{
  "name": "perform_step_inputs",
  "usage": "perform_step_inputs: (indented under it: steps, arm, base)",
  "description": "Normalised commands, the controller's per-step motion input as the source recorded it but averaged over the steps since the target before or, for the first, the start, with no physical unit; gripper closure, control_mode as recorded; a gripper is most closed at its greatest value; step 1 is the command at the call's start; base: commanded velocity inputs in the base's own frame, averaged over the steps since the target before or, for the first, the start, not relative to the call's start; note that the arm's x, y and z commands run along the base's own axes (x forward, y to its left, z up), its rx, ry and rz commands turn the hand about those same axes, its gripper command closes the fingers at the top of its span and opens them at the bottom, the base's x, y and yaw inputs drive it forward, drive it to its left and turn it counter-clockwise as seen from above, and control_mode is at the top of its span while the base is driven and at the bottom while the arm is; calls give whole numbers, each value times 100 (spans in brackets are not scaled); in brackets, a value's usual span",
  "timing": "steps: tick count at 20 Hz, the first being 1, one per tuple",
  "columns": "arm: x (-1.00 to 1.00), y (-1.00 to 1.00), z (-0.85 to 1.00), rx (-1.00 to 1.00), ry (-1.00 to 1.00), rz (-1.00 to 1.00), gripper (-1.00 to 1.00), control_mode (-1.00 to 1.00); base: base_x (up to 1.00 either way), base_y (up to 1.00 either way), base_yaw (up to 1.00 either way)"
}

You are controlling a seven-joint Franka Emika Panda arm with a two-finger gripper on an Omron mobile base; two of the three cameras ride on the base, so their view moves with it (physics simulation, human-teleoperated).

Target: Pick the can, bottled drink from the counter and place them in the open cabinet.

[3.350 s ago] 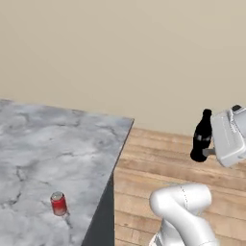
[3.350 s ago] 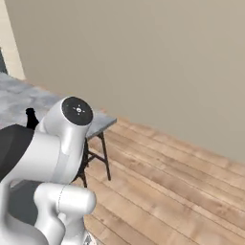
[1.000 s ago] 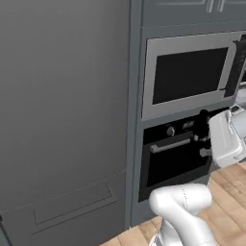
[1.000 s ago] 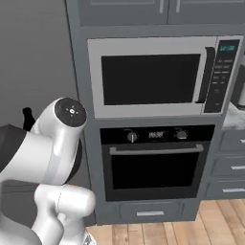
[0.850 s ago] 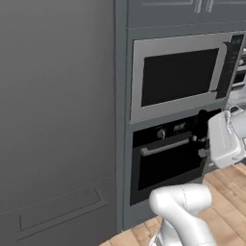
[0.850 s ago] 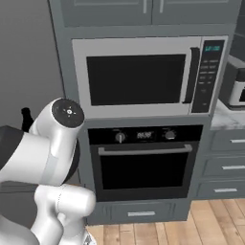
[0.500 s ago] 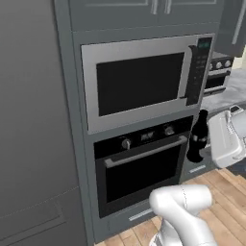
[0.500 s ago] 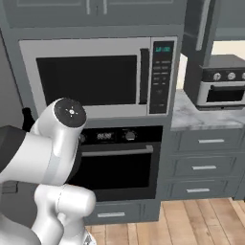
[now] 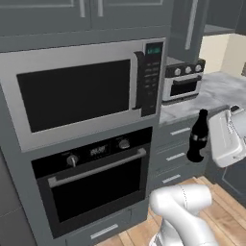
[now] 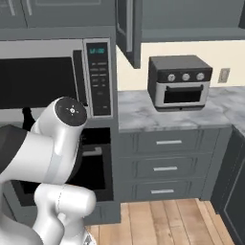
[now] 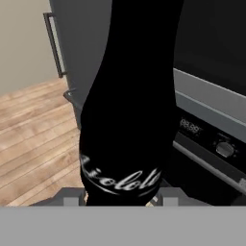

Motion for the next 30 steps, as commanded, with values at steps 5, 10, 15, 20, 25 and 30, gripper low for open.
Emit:
perform_step_inputs:
  steps: [5, 10, 15, 20, 25, 30]
  arm:
    - [0, 0, 0, 0, 0, 0, 100, 100]
    - [0, 0, 0, 0, 0, 0, 100, 100]
    - [0, 0, 0, 0, 0, 0, 100, 100]
    - [0, 0, 0, 0, 0, 0, 100, 100]
    - [0, 0, 0, 0, 0, 0, 100, 100]
    - [0, 0, 0, 0, 0, 0, 100, 100]
  base:
    - [12, -85, -5]
    - [19, -87, -1]
    - [18, -86, -2]
    - [51, -58, 0]
    - [70, -48, 7]
    - [70, -39, 22]
